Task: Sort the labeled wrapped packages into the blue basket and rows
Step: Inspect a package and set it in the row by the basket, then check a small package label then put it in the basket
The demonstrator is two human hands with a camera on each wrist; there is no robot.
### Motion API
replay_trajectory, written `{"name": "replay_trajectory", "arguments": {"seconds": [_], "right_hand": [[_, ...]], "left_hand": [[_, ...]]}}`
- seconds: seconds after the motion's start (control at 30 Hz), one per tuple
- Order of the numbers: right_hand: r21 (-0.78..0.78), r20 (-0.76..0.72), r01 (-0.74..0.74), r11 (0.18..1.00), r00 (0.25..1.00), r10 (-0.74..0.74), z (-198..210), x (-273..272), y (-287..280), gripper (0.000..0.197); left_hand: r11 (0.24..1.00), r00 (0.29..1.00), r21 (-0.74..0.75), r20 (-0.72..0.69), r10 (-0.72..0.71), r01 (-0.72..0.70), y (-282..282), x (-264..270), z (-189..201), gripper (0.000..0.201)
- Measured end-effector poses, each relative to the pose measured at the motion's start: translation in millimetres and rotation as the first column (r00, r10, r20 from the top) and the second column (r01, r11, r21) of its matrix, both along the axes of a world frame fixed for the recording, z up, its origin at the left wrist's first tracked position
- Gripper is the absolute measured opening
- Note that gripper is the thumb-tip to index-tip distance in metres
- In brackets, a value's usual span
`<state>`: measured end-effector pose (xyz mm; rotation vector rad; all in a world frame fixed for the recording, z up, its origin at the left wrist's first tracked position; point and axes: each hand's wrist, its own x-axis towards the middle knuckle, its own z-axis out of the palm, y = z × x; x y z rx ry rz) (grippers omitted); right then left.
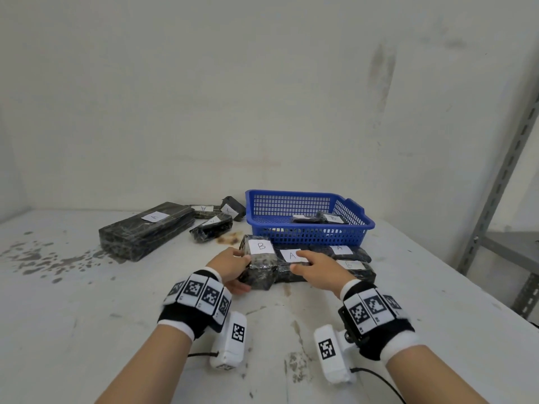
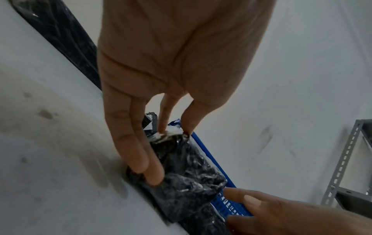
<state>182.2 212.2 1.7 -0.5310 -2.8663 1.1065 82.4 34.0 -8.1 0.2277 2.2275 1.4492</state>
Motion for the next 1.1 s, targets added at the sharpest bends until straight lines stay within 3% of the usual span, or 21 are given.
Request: {"name": "replay_trajectory", "arguments": {"seconds": [0.13, 0.27, 0.4, 0.53, 0.63, 0.7, 0.83, 1.1], "right_hand": [[0.04, -0.036, 0.022, 0.999, 0.999, -0.021, 11, 0, -4, 0.056], [-0.062, -0.248, 0.107, 0.992, 0.962, -0.119, 29, -1, -18, 0.028], [-0.202, -0.406, 0.026, 0.979, 0.907, -0.108, 41, -14, -52, 0.001], [-0.262, -0.384, -0.089, 0.961, 0.923, -0.019, 37, -40, -98, 0.009], [-0.357, -0.301, -0.105, 0.928, 0.953, -0.008, 21, -67, -127, 0.009], [-0.383, -0.231, -0.098, 0.918, 0.973, 0.007, 7, -83, -140, 0.006], [-0.367, -0.098, -0.085, 0.926, 0.994, 0.052, -9, -109, -155, 0.037], [-0.321, 0.002, -0.059, 0.945, 0.998, 0.062, -21, -138, -161, 0.057]], "left_hand": [[0.996, 0.999, -0.077, 0.001, -0.047, 0.047, -11, -1, 5, 0.048], [0.988, 0.997, -0.142, -0.054, 0.046, -0.054, -27, -20, 11, 0.057], [0.951, 0.963, -0.251, -0.241, 0.119, -0.18, -44, -62, 14, 0.045], [0.897, 0.916, -0.364, -0.388, 0.098, -0.25, -61, -95, 14, 0.036], [0.861, 0.906, -0.431, -0.418, 0.073, -0.269, -67, -109, 12, 0.036], [0.866, 0.9, -0.434, -0.434, 0.042, -0.25, -68, -119, 8, 0.046], [0.886, 0.897, -0.413, -0.441, 0.009, -0.212, -68, -140, 7, 0.06], [0.782, 0.929, -0.608, -0.353, -0.114, -0.135, -52, -176, 8, 0.082]]}}
